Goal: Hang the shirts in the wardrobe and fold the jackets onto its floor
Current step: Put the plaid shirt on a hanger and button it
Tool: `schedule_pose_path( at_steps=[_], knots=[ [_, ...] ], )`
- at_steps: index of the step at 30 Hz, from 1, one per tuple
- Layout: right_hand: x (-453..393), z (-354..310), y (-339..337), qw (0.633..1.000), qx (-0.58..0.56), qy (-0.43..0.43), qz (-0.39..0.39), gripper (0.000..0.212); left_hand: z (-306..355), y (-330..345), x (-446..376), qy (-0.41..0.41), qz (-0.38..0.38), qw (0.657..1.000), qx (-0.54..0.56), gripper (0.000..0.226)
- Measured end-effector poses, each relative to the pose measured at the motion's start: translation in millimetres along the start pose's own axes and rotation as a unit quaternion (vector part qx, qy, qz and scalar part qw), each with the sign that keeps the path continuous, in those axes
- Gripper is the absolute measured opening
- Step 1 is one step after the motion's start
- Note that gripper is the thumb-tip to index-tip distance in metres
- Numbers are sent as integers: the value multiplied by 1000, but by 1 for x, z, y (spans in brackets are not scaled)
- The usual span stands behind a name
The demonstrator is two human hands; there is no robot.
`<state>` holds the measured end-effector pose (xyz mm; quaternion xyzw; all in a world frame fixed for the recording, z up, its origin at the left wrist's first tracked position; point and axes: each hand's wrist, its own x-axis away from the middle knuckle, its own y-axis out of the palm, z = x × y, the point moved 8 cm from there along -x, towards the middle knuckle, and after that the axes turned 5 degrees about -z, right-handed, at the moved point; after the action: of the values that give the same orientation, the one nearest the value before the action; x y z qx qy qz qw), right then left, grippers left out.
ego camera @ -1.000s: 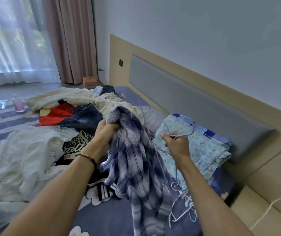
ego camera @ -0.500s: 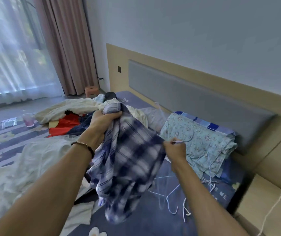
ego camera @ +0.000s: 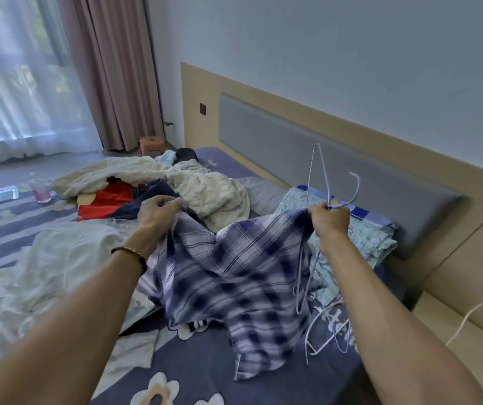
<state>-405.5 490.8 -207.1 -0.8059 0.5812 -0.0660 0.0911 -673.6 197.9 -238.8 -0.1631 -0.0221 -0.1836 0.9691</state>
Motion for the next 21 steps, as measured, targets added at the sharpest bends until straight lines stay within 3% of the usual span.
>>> schedule_pose_path(
  at_steps=[3,6,8,12,17,19,21],
  knots=[
    [-4,-9,-5,1000,18,-21,-1,34,4,4,-1,15,-31,999,-17,18],
    [-6,-11,-4,999,28,-34,4,34,8,11,-2,45,-52,990,-119,26],
    [-8,-14,-6,998,45,-40,19,31,6,13,-2,50,-60,990,-113,33],
    [-14,-17,-15,992,102,-42,55,5,0,21,0,-34,-98,985,137,27],
    [-2,1,4,993,116,-26,7,28,39,47,8,-48,-186,940,281,27],
    [3,10,10,991,130,-19,-14,29,62,58,21,-36,-265,902,339,20],
    [11,17,22,990,131,-20,-50,28,82,70,34,-24,-373,831,411,19]
  ],
)
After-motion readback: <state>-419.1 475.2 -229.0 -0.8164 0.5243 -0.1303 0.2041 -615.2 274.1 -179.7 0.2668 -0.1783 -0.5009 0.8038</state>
